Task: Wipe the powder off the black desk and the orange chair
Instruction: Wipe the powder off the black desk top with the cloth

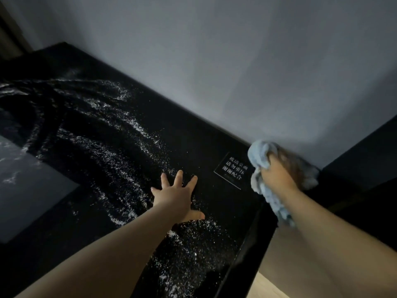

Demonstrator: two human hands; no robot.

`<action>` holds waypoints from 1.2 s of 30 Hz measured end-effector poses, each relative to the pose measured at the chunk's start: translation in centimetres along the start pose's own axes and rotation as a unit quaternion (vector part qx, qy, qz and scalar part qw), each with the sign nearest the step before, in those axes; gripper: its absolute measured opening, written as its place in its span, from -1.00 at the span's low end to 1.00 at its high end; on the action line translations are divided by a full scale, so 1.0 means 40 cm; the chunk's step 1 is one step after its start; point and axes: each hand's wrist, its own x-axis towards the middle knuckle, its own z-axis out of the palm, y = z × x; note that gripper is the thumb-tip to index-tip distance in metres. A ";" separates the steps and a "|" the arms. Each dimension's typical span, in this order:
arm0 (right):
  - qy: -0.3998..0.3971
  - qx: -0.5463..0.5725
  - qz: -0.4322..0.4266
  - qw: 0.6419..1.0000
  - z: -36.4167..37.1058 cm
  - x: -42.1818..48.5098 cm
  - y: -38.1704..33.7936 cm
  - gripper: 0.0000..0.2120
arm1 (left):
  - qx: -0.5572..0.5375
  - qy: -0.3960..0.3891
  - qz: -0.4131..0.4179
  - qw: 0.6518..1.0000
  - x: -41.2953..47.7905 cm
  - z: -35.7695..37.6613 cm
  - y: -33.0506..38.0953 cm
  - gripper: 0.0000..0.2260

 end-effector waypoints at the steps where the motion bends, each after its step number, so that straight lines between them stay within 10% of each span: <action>1: -0.007 0.034 0.068 0.997 0.014 0.020 -0.005 -0.58 | 0.000 0.000 0.002 1.000 -0.002 0.000 -0.001 -0.06; 10: 0.061 -0.052 -0.220 0.972 0.042 -0.157 -0.009 -0.53 | 0.021 0.001 0.006 1.000 0.007 -0.007 -0.005 -0.03; 16: 0.004 0.042 0.072 0.997 0.035 0.016 -0.040 -0.53 | 0.023 0.000 0.005 1.000 0.006 -0.007 -0.005 -0.03; 22: 0.048 0.035 -0.163 0.985 0.056 -0.208 -0.021 -0.59 | 0.011 0.013 0.007 1.000 0.005 -0.003 -0.004 -0.04; 28: 0.047 0.115 0.153 0.980 0.034 0.036 -0.018 -0.56 | -0.009 0.032 0.007 0.999 0.016 0.010 -0.012 -0.05; 36: 0.051 0.154 -0.037 0.986 0.081 -0.288 0.000 -0.57 | -0.040 0.053 0.017 0.998 0.019 0.025 -0.019 -0.10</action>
